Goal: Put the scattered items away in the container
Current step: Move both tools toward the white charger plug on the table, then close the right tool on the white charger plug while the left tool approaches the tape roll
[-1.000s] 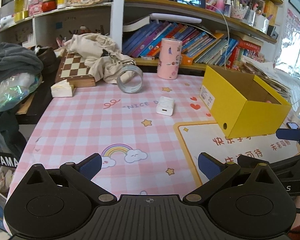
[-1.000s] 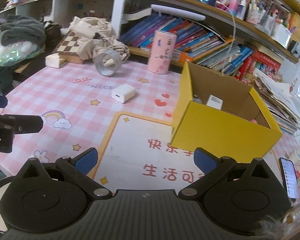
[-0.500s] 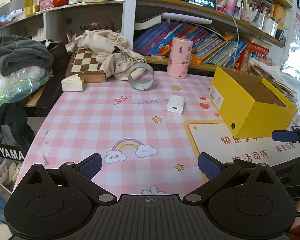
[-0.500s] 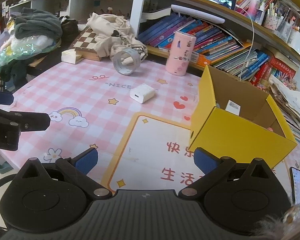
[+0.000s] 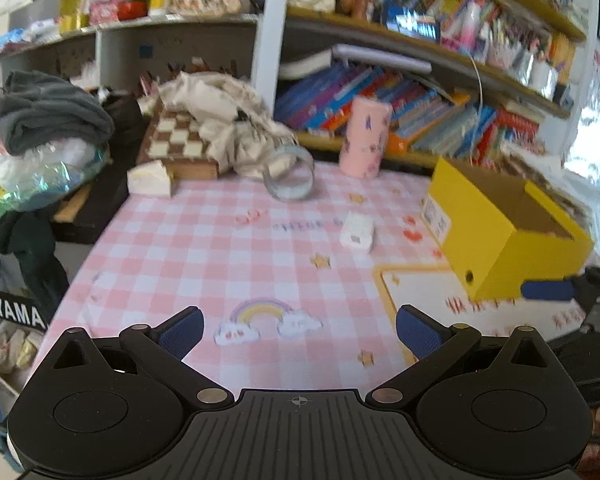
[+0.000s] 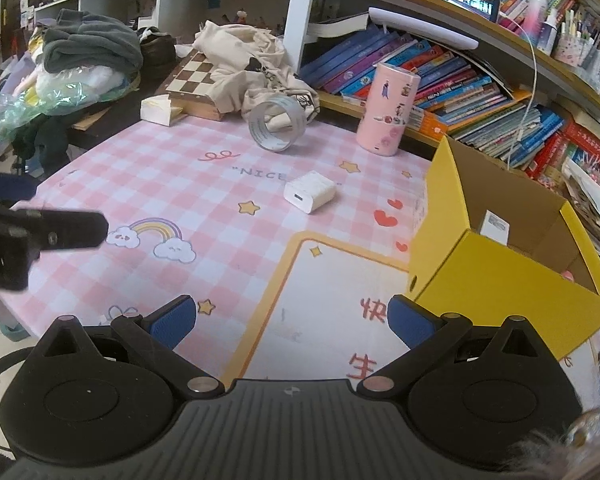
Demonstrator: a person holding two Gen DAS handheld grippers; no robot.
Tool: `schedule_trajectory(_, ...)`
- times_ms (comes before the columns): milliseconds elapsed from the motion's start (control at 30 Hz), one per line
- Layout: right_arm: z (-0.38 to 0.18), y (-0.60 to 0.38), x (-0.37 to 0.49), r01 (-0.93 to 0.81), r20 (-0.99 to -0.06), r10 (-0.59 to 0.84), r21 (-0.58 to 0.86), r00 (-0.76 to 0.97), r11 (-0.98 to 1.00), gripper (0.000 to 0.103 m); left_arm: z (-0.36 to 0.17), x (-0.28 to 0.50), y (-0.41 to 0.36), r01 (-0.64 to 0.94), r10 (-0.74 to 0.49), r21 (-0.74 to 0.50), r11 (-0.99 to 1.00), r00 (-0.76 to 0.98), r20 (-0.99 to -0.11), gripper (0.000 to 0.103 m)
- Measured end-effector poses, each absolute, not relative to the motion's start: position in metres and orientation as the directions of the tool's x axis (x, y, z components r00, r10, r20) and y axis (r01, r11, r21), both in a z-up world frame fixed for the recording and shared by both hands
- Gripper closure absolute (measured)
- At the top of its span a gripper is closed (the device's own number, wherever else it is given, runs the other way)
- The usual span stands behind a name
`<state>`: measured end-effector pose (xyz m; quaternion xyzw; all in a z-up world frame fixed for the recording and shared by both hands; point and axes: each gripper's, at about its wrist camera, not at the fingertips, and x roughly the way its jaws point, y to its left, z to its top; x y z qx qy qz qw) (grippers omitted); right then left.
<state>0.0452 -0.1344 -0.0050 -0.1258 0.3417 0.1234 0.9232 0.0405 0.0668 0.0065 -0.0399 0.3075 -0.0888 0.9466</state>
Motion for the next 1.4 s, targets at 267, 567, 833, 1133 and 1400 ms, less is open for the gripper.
schedule_trajectory(267,-0.008,-0.132,0.07,-0.333,-0.667,0.162,-0.136,0.727,0.933,0.0,0.002,0.06,0.071,0.112,-0.174,-0.145,0.983,0.816,-0.551,0.0)
schedule_trajectory(567,-0.017,-0.127,0.109,-0.384,-0.68,0.217,-0.103,0.7,0.917,0.0,-0.007,0.093,0.079,0.088,-0.211,-0.236,0.968,0.796,-0.567,0.0)
schedule_trajectory(833,-0.031,-0.126,0.159,-0.38,-0.697,0.262,-0.017,0.668,0.925,0.0,-0.016,0.135,0.078,0.074,-0.194,-0.21,0.975,0.745,-0.638,0.0)
schedule_trajectory(1133,-0.045,-0.12,0.204,-0.384,-0.708,0.282,0.017,0.647,0.923,0.001,-0.023,0.188,0.066,0.098,-0.162,-0.133,0.986,0.736,-0.658,0.0)
schedule_trajectory(1400,-0.061,-0.12,0.241,-0.346,-0.731,0.237,0.001,0.64,0.938,0.001,-0.034,0.233,0.054,0.12,-0.139,-0.074,0.99,0.737,-0.661,0.0)
